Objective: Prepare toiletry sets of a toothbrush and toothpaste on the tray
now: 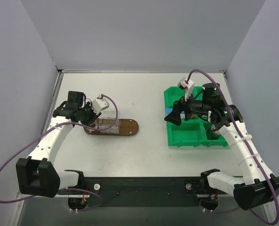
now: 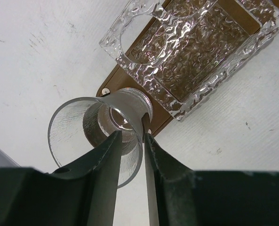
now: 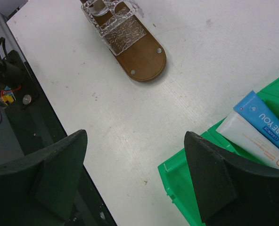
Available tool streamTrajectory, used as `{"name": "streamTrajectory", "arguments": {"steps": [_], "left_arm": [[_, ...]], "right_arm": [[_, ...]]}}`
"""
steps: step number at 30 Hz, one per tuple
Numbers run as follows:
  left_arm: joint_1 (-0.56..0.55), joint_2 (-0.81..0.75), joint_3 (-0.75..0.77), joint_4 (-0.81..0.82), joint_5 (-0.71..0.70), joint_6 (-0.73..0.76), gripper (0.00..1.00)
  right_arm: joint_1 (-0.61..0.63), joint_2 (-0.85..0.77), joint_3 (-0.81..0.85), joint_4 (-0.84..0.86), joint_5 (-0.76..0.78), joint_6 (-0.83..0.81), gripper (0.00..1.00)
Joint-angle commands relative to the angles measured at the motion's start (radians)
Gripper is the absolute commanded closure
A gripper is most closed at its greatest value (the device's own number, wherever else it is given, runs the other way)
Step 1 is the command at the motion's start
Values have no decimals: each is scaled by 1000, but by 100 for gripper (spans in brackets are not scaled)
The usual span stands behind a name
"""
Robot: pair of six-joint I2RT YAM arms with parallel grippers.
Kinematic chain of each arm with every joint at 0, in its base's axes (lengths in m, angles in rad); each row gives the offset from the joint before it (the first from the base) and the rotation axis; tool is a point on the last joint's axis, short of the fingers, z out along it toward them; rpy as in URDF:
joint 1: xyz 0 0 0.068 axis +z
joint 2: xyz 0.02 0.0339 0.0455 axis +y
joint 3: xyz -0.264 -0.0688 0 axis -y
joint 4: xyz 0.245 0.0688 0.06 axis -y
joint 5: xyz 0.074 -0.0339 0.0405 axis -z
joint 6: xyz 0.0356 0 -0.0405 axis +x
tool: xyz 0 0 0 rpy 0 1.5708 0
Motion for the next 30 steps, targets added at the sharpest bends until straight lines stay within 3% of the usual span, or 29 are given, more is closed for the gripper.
{"name": "streamTrajectory", "arguments": {"steps": [1,2,4,9,13,20,30], "left_arm": [[7,-28,34,13,11,6,61],[6,-28,36,11,10,6,53],[6,-29,39,7,8,6,45],[6,-64,70,-10,16,-9,38],[6,-100,135,-35,16,-23,28],[6,-187,205,-61,40,-51,21],[7,-244,202,-68,109,-68,19]], "right_arm": [[-3,-25,-12,10,-9,-20,21],[-3,-26,-12,9,-7,-21,21],[-4,-32,-13,6,-1,-26,21],[-4,-41,-9,-14,48,-47,22],[-4,-32,-1,-60,208,-80,22],[-27,-40,-74,-184,586,-165,23],[-230,-86,-135,-283,728,-271,20]]}}
